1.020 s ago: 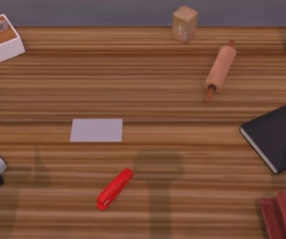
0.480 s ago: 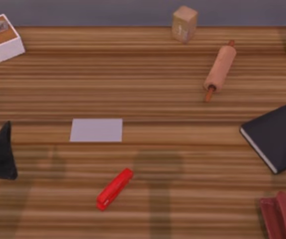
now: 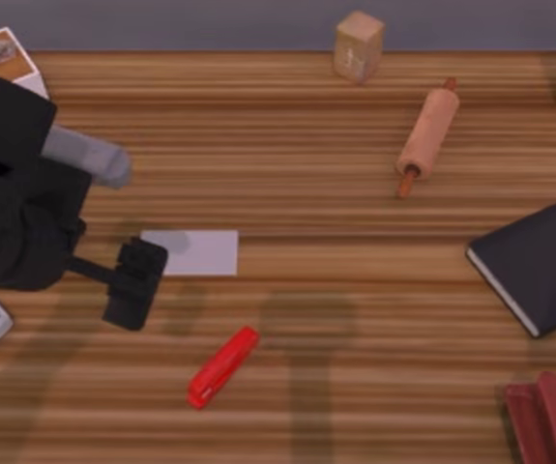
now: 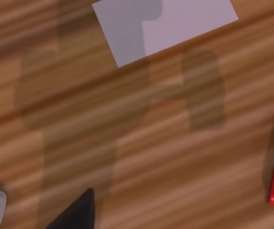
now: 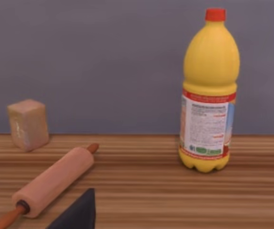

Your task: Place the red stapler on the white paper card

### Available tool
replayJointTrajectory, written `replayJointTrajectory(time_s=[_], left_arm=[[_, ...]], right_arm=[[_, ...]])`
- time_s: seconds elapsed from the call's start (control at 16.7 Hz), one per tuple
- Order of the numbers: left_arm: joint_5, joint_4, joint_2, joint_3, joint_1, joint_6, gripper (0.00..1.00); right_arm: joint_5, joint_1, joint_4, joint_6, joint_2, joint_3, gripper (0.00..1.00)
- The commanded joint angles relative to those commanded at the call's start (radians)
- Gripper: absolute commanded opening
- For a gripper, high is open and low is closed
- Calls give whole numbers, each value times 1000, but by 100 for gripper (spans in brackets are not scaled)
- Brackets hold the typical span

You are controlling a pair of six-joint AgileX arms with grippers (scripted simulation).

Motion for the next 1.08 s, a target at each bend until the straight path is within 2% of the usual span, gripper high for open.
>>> replayJointTrajectory(time_s=[0.3,0.54,1.08], left_arm=[[1,-239,399,298,-150,-2,100],[1,-352,603,461,-226,-2,100],[0,-378,658,505,-244,-2,100]], right_arm=[[0,0,0,0,0,0,100],[0,0,0,0,0,0,100],[0,0,0,0,0,0,100]])
